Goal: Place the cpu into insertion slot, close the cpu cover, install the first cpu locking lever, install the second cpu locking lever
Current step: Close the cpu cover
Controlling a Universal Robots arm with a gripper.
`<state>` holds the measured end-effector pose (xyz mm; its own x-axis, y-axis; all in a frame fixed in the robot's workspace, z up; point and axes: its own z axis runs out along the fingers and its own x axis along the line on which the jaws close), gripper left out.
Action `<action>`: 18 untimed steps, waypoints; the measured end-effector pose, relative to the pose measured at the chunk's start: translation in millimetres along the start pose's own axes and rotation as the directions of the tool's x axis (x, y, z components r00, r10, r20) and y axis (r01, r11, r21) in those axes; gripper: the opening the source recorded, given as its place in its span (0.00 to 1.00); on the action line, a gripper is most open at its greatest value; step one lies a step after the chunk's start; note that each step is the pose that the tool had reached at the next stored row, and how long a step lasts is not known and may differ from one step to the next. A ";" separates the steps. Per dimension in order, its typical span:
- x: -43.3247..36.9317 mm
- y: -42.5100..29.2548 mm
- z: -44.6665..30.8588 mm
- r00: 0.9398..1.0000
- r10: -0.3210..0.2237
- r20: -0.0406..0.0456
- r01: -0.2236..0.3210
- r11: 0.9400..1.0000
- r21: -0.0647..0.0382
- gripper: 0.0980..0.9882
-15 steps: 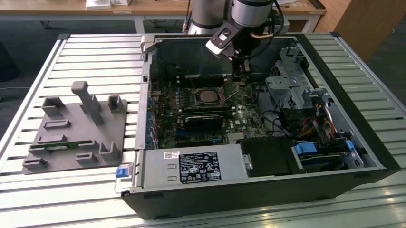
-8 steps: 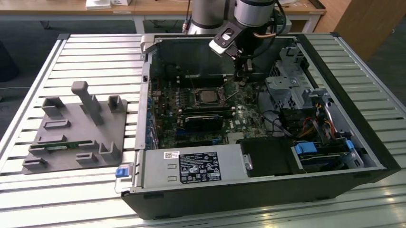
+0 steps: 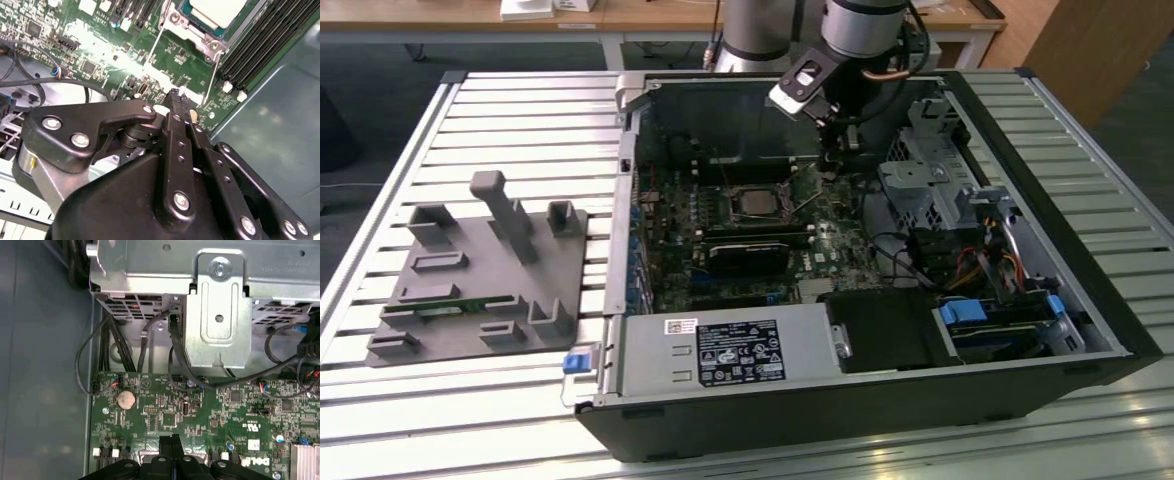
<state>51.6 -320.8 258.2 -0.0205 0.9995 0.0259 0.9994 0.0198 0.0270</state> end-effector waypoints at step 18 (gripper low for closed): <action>1.0 10.3 13.3 1.000 0.000 0.005 0.000 1.000 0.007 0.02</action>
<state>62.2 -319.2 245.1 -0.0202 0.9996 0.0211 0.9996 0.0198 0.0195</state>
